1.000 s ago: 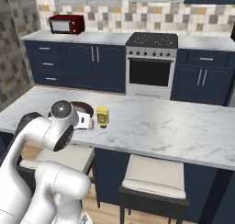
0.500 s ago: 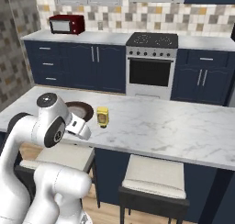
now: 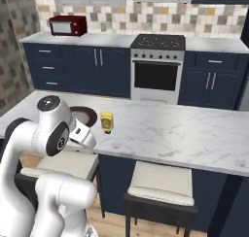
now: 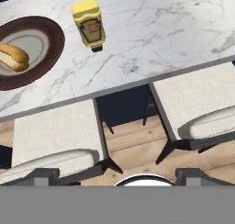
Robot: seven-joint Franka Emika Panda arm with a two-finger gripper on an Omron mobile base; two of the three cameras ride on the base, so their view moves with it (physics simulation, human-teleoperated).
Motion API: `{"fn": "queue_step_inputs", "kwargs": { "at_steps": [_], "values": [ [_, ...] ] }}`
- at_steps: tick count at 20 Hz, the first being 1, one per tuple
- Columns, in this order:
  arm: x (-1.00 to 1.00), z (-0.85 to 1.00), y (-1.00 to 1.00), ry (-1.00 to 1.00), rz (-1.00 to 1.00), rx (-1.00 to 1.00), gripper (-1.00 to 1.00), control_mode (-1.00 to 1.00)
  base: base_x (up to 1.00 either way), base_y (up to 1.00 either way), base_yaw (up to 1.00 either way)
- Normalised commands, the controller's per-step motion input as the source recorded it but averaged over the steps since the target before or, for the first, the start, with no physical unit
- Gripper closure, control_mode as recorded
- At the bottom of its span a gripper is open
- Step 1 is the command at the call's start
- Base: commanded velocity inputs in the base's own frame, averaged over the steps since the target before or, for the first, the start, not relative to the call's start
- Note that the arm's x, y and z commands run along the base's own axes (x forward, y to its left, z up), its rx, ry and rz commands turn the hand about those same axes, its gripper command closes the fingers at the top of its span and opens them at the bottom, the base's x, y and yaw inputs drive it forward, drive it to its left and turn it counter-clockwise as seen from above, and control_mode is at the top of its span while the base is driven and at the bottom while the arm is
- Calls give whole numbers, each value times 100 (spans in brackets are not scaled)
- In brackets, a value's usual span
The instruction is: Move the hot dog bun to the plate on the dining table and place the condiment next to that plate. Then navigate to the fridge and take the sausage and place it on the plate as well.
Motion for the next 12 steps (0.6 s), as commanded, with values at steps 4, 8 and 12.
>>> {"fn": "queue_step_inputs", "kwargs": {
  "at_steps": [4, 8, 12],
  "values": [
    [0, 0, 0, 0, 0, 0, -100, 100, -65, -74, -34],
    [0, 0, 0, 0, 0, 0, -100, 100, -51, -97, -32],
    [0, 0, 0, 0, 0, 0, -100, 100, -10, -100, -20]
  ]
}}
